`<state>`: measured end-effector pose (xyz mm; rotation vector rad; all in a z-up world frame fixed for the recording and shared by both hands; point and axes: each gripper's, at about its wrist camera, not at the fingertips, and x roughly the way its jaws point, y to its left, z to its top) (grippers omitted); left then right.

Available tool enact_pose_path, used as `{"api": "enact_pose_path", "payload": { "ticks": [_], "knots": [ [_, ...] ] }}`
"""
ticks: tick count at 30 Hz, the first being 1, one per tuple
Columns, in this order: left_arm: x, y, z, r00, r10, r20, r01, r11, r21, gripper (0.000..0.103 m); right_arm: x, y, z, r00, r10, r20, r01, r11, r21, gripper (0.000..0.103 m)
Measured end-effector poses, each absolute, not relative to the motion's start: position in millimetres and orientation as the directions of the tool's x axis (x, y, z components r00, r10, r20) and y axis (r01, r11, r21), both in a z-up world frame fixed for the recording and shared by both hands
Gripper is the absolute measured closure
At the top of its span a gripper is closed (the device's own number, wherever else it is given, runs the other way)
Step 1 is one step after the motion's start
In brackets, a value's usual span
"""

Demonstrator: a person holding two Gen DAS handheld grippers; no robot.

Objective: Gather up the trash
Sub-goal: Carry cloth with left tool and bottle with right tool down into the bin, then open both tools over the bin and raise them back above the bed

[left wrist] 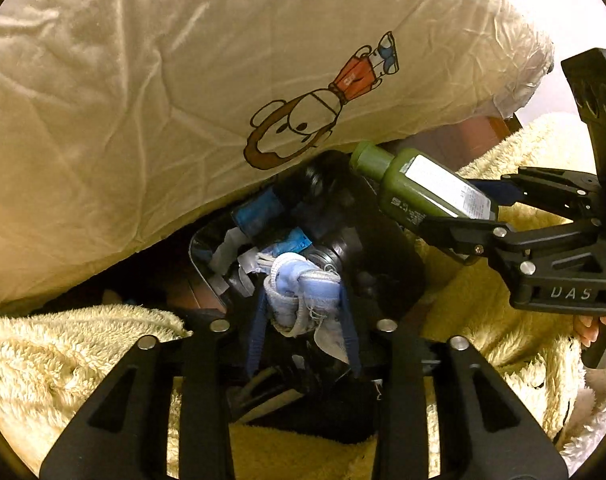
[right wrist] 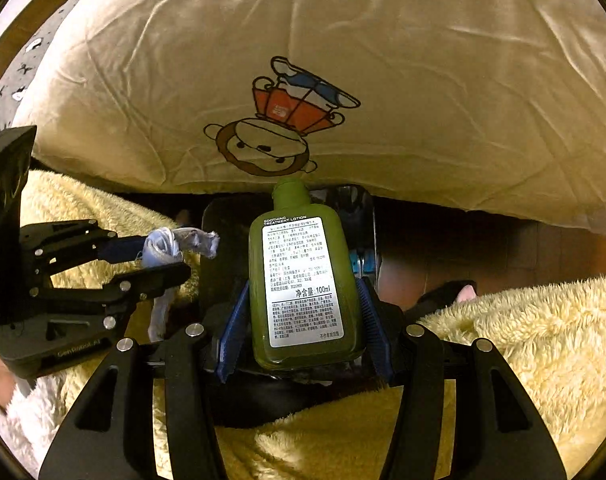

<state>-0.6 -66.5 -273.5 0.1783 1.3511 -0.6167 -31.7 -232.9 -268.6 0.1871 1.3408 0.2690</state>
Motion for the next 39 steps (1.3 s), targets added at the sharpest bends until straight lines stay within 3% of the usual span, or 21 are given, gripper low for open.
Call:
{"api": "enact_pose_path", "payload": {
  "ticks": [4,8,12,17,22,33,39],
  "knots": [
    [0,-63,-274,0.095,-0.305,-0.948,0.504,0.835,-0.218,0.062,-19,-231,-261,0.225,0.276,-0.934,-0.078,0.961,0.265,0.047],
    [4,-60,-270,0.119,-0.292,-0.949,0.489,0.849,-0.2,0.047,-12,-239,-253,0.26,0.265,-0.928,-0.062,0.964,0.258,0.043],
    [6,-56,-264,0.143,-0.284,-0.948,0.485,0.855,-0.183,0.039,-11,-247,-238,0.304,0.254,-0.918,-0.052,0.967,0.251,0.038],
    [8,-48,-240,0.229,-0.271,-0.935,0.479,0.867,-0.134,0.022,-7,-253,-221,0.362,0.237,-0.902,-0.054,0.971,0.233,0.03],
    [17,-37,-194,0.37,-0.268,-0.89,0.462,0.884,-0.074,0.01,-1,-259,-183,0.486,0.217,-0.847,-0.072,0.975,0.209,0.014],
    [77,1,-124,0.58,-0.197,-0.79,0.331,0.944,0.008,0.008,51,-259,-115,0.643,0.168,-0.748,-0.112,0.986,0.125,0.011],
    [133,14,-108,0.634,-0.118,-0.764,0.252,0.966,0.06,0.008,119,-250,-101,0.65,0.208,-0.731,-0.131,0.978,0.162,0.011]
  ]
}}
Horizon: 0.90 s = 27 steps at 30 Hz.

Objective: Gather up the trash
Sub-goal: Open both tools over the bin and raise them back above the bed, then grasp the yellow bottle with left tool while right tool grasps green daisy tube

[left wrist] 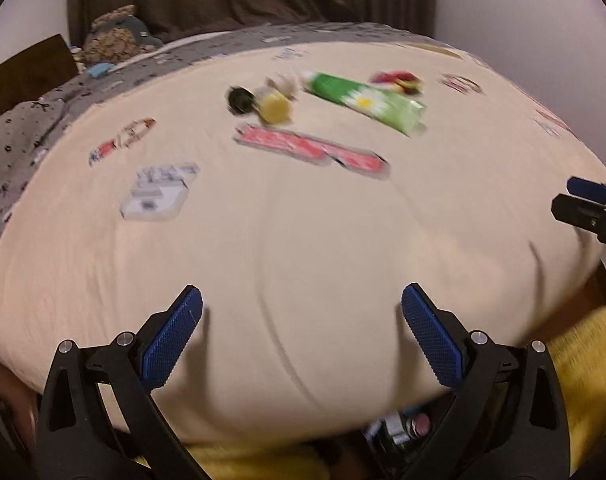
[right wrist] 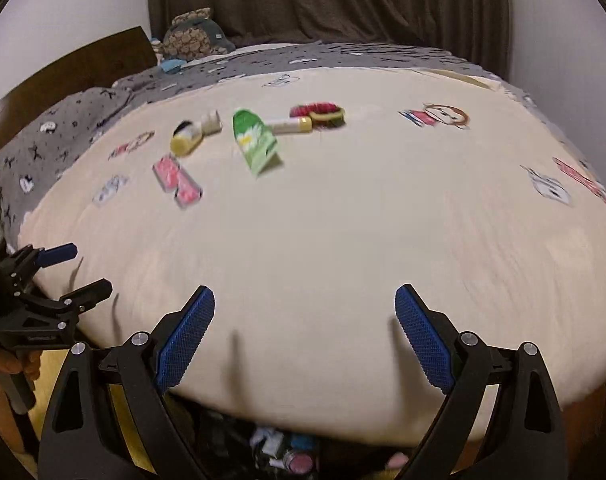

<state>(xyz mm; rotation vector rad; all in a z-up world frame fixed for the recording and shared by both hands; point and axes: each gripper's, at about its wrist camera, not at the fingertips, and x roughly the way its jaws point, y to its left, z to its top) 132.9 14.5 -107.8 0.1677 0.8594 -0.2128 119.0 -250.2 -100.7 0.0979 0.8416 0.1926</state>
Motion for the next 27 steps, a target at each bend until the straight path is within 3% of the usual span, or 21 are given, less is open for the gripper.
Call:
{"api": "enact_pose_path", "payload": {
  "ticks": [5,10,16,21,27],
  "knots": [
    [180,26,-99,0.668,-0.068,-0.741,0.183,0.98,0.075,0.008,165,-235,-98,0.663,0.195,-0.723,-0.156,0.98,0.121,0.013],
    [221,29,-88,0.689,-0.083,-0.72,0.157,0.987,0.037,0.012,212,-219,-110,0.621,0.22,-0.752,-0.196,0.973,0.123,0.042],
    [270,19,-83,0.672,-0.133,-0.729,0.176,0.984,-0.016,0.033,239,-206,-108,0.632,0.248,-0.734,-0.228,0.965,0.129,0.044],
    [301,8,-92,0.647,-0.147,-0.748,0.177,0.983,-0.04,0.035,261,-194,-112,0.615,0.256,-0.746,-0.246,0.961,0.127,0.044],
    [334,2,-110,0.599,-0.143,-0.788,0.171,0.984,-0.05,0.045,283,-178,-120,0.575,0.28,-0.769,-0.279,0.95,0.138,0.044]
  ]
}}
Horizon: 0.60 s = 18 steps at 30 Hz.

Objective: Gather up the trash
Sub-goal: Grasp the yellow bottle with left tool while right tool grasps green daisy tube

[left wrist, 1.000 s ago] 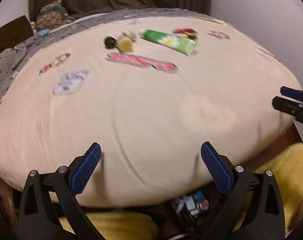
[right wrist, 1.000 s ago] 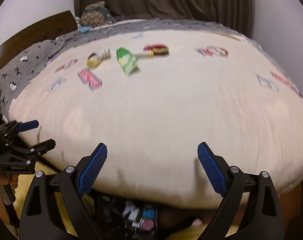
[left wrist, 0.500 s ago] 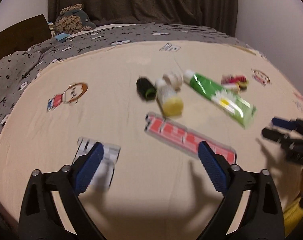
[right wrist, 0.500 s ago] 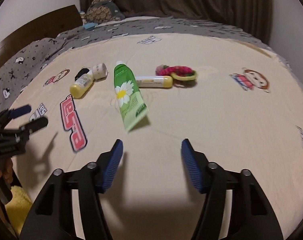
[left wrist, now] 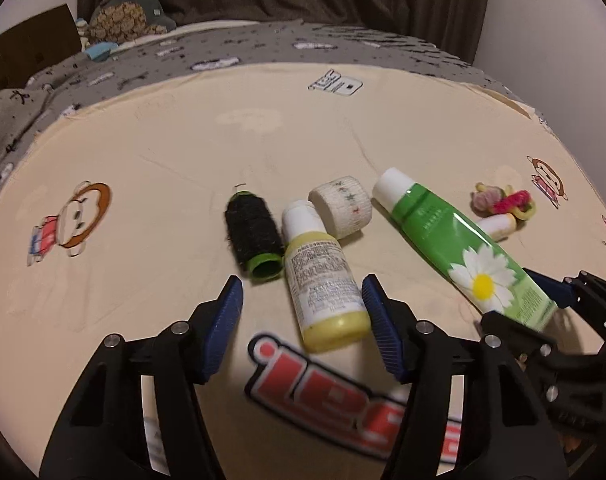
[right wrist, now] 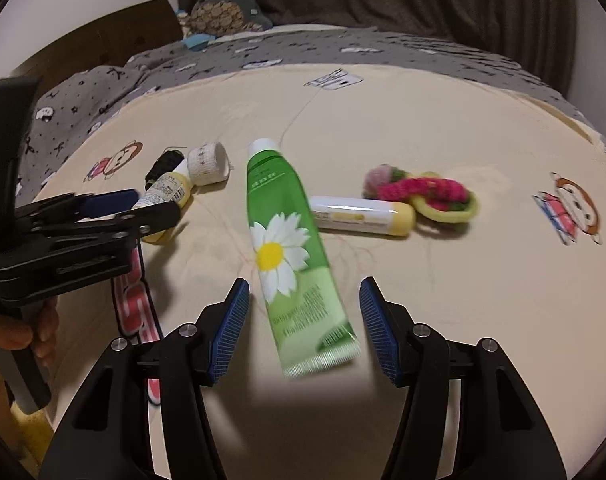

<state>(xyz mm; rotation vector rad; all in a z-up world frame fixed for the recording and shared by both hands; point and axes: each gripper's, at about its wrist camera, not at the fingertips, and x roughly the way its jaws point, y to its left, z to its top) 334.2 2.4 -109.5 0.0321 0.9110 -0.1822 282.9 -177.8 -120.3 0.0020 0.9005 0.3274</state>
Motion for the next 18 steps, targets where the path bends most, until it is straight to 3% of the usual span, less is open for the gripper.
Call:
{"api": "enact_pose_path", "payload": {
  "ticks": [4,7,11,18],
  "knots": [
    [346,3,-113,0.596,-0.124,-0.793,0.163,0.986,-0.032,0.057,294,-171,-120,0.566,0.294,-0.77,-0.293,0.945,0.145,0.049],
    [351,5,-112,0.592,-0.123,-0.796,0.165,0.986,-0.029,0.074,299,-164,-121,0.556,0.284,-0.781,-0.302,0.945,0.128,0.059],
    [346,8,-110,0.589,-0.129,-0.798,0.174,0.984,-0.03,0.074,292,-160,-119,0.558,0.28,-0.781,-0.322,0.941,0.107,0.068],
    [309,10,-107,0.595,-0.138,-0.792,0.201,0.979,-0.019,0.074,254,-163,-117,0.553,0.273,-0.787,-0.345,0.935,0.081,0.07]
  ]
}}
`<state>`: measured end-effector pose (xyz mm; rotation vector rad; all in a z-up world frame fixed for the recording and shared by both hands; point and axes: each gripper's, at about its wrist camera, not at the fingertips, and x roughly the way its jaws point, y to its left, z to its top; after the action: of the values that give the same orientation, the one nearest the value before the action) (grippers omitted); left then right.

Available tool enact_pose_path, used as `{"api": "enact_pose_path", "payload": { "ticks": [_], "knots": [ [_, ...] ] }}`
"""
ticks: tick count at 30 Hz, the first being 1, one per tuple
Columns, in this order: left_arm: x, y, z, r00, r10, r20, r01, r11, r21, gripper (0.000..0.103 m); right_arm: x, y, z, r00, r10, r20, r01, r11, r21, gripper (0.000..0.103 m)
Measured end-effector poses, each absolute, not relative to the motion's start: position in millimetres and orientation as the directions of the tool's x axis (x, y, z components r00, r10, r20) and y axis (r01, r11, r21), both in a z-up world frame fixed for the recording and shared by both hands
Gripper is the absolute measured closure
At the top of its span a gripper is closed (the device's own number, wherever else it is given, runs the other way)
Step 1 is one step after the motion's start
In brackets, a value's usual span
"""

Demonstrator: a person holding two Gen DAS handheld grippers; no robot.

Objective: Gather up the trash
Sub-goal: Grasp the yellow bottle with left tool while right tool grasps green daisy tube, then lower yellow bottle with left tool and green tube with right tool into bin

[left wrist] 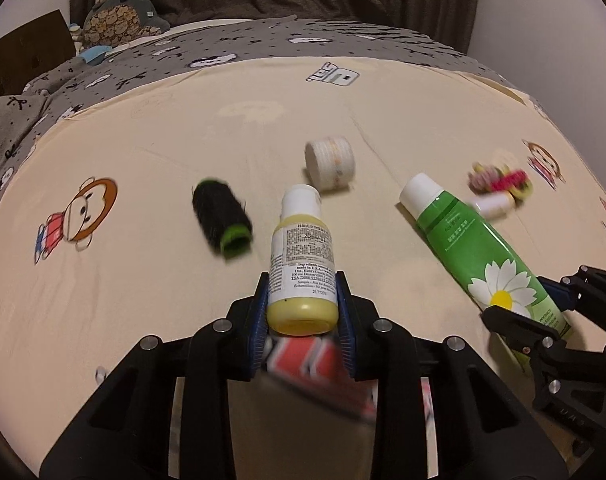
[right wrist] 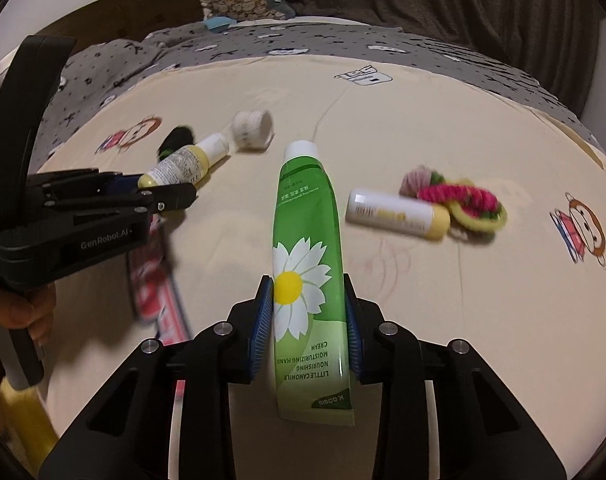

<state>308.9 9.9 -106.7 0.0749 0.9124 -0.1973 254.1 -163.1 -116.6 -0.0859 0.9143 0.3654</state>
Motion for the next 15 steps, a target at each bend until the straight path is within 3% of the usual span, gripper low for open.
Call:
{"api": "enact_pose_path", "payload": {
  "ticks": [8,9,10,11,15],
  "knots": [
    [231,7,-99,0.605,-0.187,-0.774,0.256,0.966,-0.034,0.074,186,-182,-107,0.581,0.259,-0.771,-0.347,0.937,0.053,0.071],
    [220,6,-98,0.606,-0.196,-0.771,0.266,0.963,-0.036,0.074,178,-185,-106,0.585,0.259,-0.769,-0.345,0.937,0.054,0.073],
    [210,5,-98,0.607,-0.204,-0.768,0.274,0.961,-0.039,0.074,166,-191,-105,0.586,0.264,-0.766,-0.344,0.937,0.06,0.088],
    [199,3,-97,0.606,-0.214,-0.766,0.285,0.957,-0.042,0.074,159,-194,-104,0.596,0.25,-0.763,-0.333,0.942,0.048,0.092],
    [161,-6,-96,0.598,-0.252,-0.761,0.323,0.945,-0.059,0.074,133,-208,-107,0.594,0.256,-0.763,-0.325,0.943,0.063,0.093]
  ]
}}
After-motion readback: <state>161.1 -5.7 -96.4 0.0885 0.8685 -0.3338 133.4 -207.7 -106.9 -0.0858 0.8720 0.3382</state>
